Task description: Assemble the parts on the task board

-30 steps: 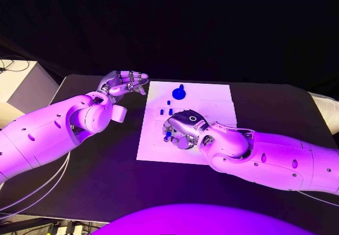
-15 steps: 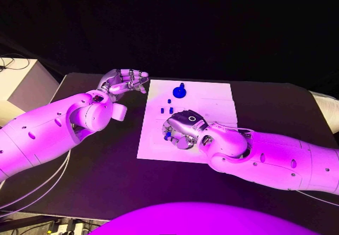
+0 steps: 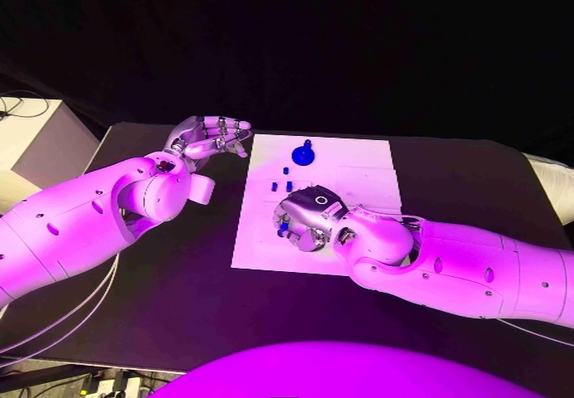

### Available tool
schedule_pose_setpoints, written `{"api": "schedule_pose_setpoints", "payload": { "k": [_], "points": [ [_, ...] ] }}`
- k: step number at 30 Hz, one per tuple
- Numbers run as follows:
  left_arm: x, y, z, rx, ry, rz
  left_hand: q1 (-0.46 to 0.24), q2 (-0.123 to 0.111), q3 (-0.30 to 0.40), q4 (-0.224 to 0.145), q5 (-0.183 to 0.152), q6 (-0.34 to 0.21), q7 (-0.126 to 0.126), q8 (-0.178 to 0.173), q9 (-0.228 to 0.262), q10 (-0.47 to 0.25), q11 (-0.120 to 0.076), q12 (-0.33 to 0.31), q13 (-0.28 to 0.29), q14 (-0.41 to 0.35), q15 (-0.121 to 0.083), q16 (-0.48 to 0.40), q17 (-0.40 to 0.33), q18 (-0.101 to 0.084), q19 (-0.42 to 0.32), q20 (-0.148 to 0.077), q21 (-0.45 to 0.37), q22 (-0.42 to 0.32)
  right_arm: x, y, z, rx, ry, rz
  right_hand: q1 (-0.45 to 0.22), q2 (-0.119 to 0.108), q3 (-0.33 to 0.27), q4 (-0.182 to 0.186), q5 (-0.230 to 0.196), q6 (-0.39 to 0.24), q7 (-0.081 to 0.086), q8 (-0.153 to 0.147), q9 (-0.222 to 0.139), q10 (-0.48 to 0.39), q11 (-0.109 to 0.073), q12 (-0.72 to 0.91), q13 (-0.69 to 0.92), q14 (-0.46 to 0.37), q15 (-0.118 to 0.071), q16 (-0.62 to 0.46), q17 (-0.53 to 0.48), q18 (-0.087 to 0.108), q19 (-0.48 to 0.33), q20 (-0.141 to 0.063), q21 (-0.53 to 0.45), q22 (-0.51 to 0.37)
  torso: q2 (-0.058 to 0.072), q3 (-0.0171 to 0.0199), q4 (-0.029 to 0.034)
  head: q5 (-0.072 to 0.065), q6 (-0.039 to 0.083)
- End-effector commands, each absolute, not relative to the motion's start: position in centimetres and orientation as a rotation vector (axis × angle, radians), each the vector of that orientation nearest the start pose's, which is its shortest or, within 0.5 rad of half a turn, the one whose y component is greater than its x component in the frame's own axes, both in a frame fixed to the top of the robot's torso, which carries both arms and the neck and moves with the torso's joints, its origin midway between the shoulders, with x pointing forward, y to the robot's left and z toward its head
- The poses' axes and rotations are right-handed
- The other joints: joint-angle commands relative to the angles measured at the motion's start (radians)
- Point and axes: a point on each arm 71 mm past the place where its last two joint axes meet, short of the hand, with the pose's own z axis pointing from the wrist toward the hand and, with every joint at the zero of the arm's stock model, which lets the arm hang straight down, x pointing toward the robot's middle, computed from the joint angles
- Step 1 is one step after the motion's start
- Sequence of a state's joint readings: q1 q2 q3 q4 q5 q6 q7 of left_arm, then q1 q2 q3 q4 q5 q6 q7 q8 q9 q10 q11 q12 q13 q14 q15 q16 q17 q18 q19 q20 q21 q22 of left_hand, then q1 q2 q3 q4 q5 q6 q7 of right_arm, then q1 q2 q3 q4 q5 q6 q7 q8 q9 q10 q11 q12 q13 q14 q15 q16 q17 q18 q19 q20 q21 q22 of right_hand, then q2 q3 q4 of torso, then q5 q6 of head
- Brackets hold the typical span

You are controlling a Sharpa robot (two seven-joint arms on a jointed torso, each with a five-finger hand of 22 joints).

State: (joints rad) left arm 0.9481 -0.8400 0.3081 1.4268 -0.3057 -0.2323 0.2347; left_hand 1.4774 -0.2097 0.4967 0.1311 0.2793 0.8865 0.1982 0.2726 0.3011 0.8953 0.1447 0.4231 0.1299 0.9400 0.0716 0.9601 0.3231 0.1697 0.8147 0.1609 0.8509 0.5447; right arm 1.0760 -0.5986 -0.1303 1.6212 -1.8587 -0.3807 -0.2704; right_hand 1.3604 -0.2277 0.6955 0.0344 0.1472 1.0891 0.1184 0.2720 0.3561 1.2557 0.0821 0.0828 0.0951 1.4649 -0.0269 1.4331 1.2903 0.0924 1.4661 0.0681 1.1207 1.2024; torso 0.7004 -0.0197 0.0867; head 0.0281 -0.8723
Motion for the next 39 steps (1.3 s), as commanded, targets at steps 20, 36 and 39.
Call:
{"api": "schedule_pose_setpoints", "payload": {
  "k": [20, 36, 39],
  "points": [
    [50.19, 24.33, -19.01, -1.05, 1.44, -1.474, 0.008, 0.002, -0.005, -0.001, 0.004, -0.008, 0.002, 0.008, -0.001, -0.008, 0.001, 0.005, -0.002, -0.002, 0.003, -0.005, 0.002, 0.013, -0.002, 0.007, -0.007, -0.001, 40.36, -5.34, -25.64, -0.591, 1.608, 0.678, -0.016, -0.042, -0.023, -0.001, 0.057, -0.101, 0.03, -0.055, -0.015, -0.096, 0.007, -0.023, -0.025, 0.043, 0.026, -0.012, -0.03, 0.005, -0.002, 0.018, -0.048, -0.028, 0.0, 0.0012, -0.0018, 0.003, 0.0],
    [50.21, 24.37, -19.04, -1.051, 1.441, -1.472, 0.008, 0.002, -0.005, -0.001, 0.004, -0.008, 0.002, 0.008, -0.001, -0.008, 0.001, 0.005, -0.002, -0.002, 0.003, -0.005, 0.002, 0.013, -0.002, 0.007, -0.007, -0.001, 40.45, -5.89, -25.33, -0.558, 1.572, 0.684, 0.08, -0.007, -0.286, 0.021, 0.051, -0.206, 0.023, -0.149, -0.068, -0.304, 0.036, -0.005, -0.03, 0.03, 0.049, -0.036, -0.082, 0.025, -0.024, 0.043, -0.153, -0.103, -0.001, 0.0017, -0.0005, 0.001, 0.0],
    [50.22, 24.37, -19.05, -1.052, 1.441, -1.472, 0.008, 0.002, -0.005, -0.001, 0.004, -0.008, 0.002, 0.008, -0.001, -0.008, 0.001, 0.005, -0.002, -0.002, 0.003, -0.005, 0.002, 0.013, -0.002, 0.007, -0.007, -0.001, 40.37, -5.94, -25.2, -0.551, 1.561, 0.692, 0.089, -0.005, -0.303, 0.027, 0.052, -0.206, 0.022, -0.153, -0.071, -0.309, 0.036, -0.003, -0.03, 0.03, 0.05, -0.037, -0.084, 0.025, -0.025, 0.043, -0.158, -0.107, 0.0, 0.0014, -0.0008, 0.0, 0.0]
  ]
}}
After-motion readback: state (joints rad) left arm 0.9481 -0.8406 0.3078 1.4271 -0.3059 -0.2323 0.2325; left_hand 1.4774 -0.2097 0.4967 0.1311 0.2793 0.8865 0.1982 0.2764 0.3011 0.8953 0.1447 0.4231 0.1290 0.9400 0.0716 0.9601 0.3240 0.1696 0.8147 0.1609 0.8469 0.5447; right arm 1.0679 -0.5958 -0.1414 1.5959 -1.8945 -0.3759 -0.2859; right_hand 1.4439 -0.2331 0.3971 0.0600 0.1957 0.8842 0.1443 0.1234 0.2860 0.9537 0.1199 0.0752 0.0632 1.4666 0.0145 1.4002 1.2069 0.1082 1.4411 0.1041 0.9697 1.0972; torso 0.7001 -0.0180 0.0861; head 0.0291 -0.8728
